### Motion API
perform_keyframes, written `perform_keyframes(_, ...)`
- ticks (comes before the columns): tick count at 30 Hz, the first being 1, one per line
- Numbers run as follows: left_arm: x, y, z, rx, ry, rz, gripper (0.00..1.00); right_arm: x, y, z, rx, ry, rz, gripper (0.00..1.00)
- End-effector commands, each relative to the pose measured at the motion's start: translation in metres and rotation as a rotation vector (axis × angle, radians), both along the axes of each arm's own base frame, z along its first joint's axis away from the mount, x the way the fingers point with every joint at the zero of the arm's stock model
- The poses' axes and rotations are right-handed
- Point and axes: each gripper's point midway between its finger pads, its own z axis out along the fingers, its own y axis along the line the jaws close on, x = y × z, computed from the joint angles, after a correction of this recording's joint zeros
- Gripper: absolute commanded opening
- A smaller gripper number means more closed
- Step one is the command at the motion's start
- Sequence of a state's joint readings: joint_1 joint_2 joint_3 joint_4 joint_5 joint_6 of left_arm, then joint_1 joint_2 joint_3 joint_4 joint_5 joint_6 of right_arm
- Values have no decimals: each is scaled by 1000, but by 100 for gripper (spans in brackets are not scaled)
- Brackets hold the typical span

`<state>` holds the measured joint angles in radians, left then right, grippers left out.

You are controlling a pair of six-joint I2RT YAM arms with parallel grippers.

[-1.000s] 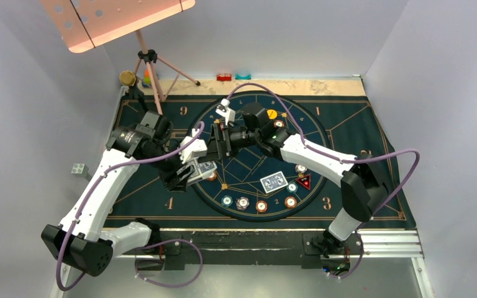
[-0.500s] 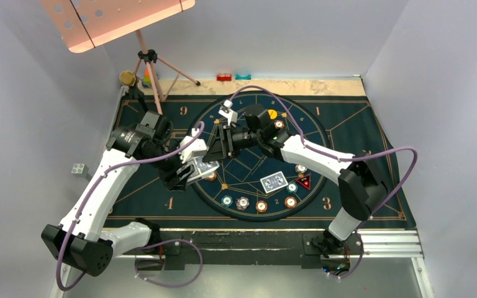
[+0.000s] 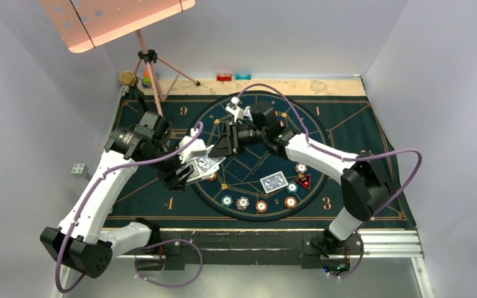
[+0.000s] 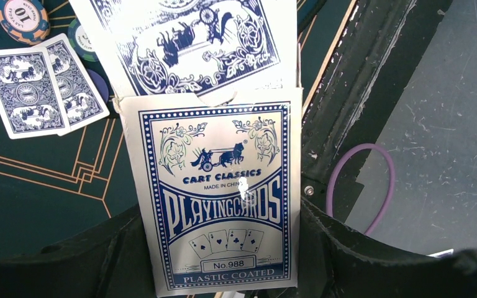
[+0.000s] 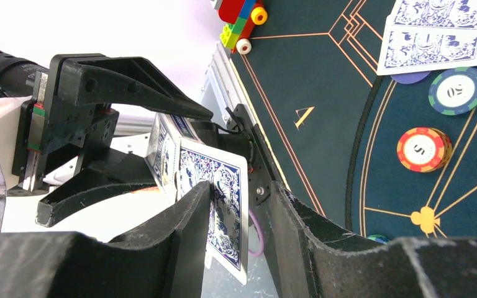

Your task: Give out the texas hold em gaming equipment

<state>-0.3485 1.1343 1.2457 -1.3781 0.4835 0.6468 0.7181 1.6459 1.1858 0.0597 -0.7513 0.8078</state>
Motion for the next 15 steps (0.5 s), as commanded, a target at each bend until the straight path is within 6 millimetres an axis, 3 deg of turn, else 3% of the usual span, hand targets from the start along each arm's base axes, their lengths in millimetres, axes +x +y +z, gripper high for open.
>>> perform_keyframes(1, -1, -12, 16, -88, -57, -25, 0, 4, -10, 17, -11, -70, -36, 42)
perform_keyframes(9, -2, -13, 14, -95, -53, -31, 0, 10, -21, 24, -60, -114, -85, 37)
perform_keyframes(15, -3, -12, 12, -92, -51, -34, 0, 15, -29, 36, -60, -137, -117, 21)
